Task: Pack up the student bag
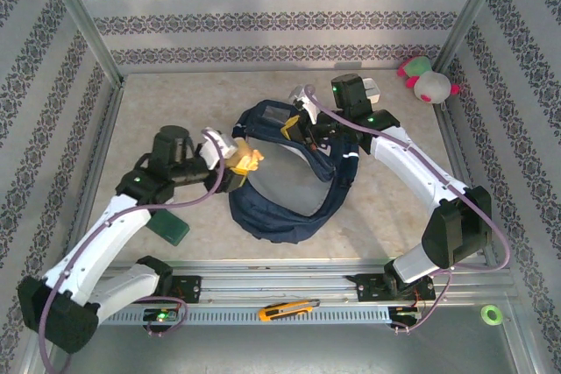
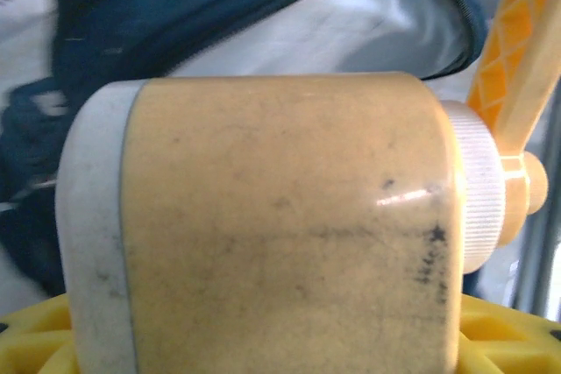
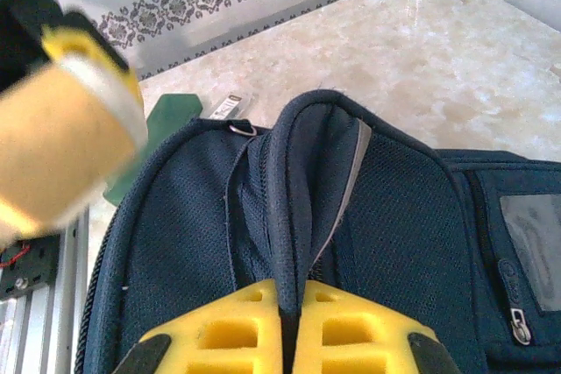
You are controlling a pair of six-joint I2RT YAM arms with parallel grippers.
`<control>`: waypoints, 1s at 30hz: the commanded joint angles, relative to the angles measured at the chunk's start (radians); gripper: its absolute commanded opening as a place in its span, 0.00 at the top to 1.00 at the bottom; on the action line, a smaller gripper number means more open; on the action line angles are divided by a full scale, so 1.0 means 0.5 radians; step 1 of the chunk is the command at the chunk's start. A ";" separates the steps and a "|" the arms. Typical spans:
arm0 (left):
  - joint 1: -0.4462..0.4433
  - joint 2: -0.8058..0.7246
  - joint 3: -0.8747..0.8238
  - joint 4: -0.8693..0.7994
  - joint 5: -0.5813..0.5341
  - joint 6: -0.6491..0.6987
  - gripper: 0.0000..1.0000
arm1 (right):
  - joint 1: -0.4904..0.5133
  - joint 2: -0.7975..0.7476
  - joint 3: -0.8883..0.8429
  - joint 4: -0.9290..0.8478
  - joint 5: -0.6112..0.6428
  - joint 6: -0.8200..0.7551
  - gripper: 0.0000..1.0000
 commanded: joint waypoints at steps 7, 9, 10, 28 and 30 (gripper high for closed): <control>-0.424 0.657 0.208 0.118 -0.593 -0.518 0.54 | -0.007 -0.055 0.071 0.325 -0.208 0.130 1.00; -0.437 0.834 0.343 -0.050 -0.705 -0.595 0.53 | -0.008 -0.056 0.085 0.325 -0.228 0.126 1.00; -0.443 0.927 0.419 -0.159 -0.782 -0.632 0.52 | -0.008 -0.058 0.092 0.323 -0.239 0.126 1.00; -0.453 0.532 0.108 0.266 -0.954 -1.395 0.16 | -0.027 -0.119 0.053 0.339 -0.240 0.113 1.00; -0.459 0.438 0.021 0.292 -0.934 -1.529 0.22 | -0.026 -0.120 0.047 0.350 -0.252 0.133 1.00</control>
